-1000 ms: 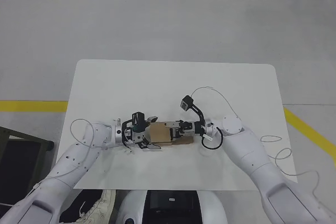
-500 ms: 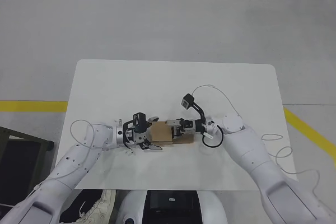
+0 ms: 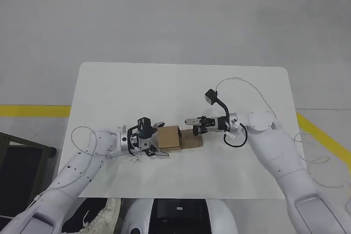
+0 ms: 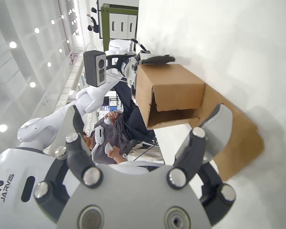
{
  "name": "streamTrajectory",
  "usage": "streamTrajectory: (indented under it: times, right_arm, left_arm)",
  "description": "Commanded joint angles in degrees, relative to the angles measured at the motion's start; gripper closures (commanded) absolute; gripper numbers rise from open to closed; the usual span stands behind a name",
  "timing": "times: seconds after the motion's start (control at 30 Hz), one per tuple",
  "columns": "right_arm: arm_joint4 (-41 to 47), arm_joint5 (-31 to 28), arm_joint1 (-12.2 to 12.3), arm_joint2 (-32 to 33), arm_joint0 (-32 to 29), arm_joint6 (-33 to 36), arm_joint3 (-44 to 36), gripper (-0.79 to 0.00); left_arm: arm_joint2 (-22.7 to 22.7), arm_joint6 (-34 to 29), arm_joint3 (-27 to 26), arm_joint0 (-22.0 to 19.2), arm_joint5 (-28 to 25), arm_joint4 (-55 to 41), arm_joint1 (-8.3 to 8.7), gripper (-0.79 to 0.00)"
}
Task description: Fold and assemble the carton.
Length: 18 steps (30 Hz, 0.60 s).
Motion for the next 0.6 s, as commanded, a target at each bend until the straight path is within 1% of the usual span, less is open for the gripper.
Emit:
streamTrajectory:
  times: [0.0,0.13,0.27,0.37,0.57]
  right_arm:
    - [-2.01,1.86,1.1,2.01,-1.91,0.4,-3.51,-0.785]
    - [-5.01,5.1,2.75,4.79,-5.77,1.43,-9.34,-0.785]
    - [-5.72,6.02,3.67,6.54,-8.71,1.33,-12.26,-0.785]
    - [-6.62,6.03,4.13,7.21,-9.9,0.93,-13.08,-0.785]
    - [-6.22,4.17,4.49,7.36,-10.78,0.81,-12.1,-0.785]
  left_arm:
    - [-0.08,-0.21,-0.18,0.14,0.05,-0.15,0.03,-0.785]
    - [-0.27,-0.51,-0.49,0.41,0.17,-0.42,0.09,-0.785]
    - [-0.38,-0.82,-0.81,0.6,0.22,-0.6,0.14,-0.785]
    - [-0.45,-1.03,-0.99,0.69,0.21,-0.73,0.16,-0.785]
    - [-0.62,-1.42,-1.28,0.86,0.35,-0.84,0.22,-0.785]
